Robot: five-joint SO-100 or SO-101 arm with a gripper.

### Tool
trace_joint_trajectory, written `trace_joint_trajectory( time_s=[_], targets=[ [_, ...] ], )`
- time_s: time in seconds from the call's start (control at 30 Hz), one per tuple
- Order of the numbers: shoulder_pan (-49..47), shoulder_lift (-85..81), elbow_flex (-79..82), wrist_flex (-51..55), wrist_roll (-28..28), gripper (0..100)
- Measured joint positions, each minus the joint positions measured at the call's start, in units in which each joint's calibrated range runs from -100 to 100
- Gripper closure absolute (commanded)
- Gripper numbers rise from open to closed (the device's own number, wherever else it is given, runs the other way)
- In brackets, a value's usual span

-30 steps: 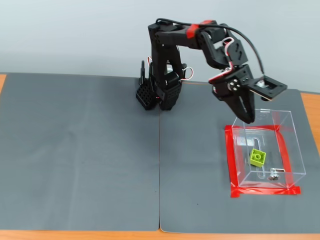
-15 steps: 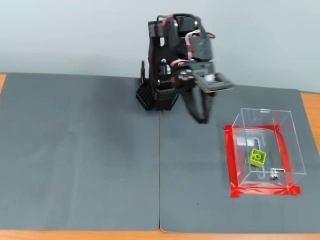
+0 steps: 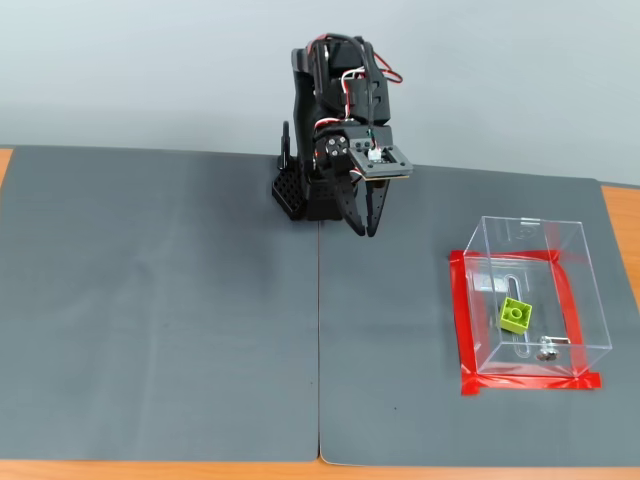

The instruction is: Pick the green lego block and place it into the transparent box

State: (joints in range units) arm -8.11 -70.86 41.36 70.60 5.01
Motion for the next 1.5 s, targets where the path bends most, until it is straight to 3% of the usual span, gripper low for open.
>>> trace_joint_trajectory(
  time_s=[0.3, 0.63, 1.27, 1.5],
  targets=[
    [10.24, -12.83, 19.49, -10.58, 0.00, 98],
    [11.35, -22.51, 33.41, -18.91, 0.00, 98],
    [11.94, -27.95, 53.35, -17.87, -0.05, 97],
    [7.96, -28.04, 53.44, -1.82, -0.20, 98]
  ],
)
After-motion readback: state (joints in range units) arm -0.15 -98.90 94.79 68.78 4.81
